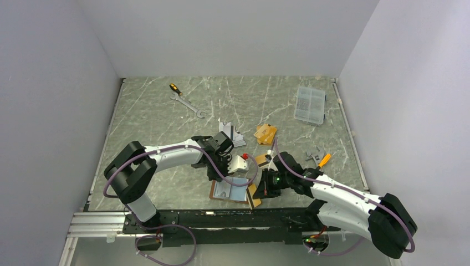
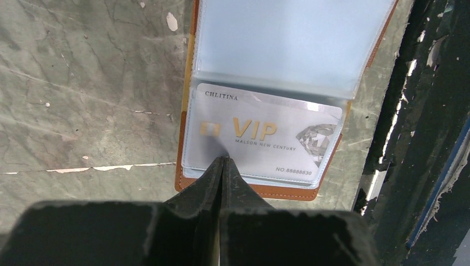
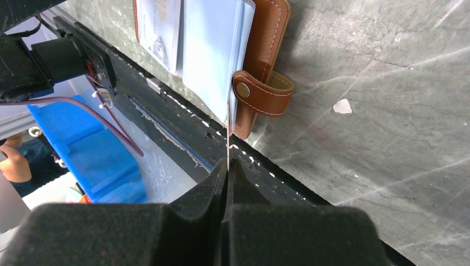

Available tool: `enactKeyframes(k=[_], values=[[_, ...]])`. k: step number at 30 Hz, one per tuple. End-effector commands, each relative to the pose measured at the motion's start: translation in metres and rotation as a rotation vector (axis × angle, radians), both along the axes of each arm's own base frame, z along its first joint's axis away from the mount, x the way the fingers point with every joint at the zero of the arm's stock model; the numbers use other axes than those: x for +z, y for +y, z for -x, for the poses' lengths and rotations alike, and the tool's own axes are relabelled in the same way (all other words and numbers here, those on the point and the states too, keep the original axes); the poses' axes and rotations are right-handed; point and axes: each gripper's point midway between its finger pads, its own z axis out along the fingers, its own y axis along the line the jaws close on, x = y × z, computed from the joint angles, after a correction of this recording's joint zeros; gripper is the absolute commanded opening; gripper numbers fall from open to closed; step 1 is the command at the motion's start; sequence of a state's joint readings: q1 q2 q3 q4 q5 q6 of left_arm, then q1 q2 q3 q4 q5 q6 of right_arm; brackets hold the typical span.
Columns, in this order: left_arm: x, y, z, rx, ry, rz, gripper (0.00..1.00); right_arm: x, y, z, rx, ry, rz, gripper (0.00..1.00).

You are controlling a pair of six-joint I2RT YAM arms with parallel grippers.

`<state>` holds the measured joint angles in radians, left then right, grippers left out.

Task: Put the credit cards into the card holder
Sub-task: Turn over the card slot in the card holder.

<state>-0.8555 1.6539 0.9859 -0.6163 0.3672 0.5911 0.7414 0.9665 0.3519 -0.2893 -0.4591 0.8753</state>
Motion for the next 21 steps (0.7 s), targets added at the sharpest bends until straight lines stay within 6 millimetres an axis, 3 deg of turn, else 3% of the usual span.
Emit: enactKeyframes(k=[1,21], values=[[-0.004,0.001,-0.003,-0.020,-0.029,-0.013,0.05,0.013,0.008,-0.001,0.022,-0.031,-0.059,0.00],[-0.001,0.001,-0.004,-0.013,-0.022,-0.017,0.02,0.036,0.023,-0.009,0.075,-0.090,-0.132,0.00]])
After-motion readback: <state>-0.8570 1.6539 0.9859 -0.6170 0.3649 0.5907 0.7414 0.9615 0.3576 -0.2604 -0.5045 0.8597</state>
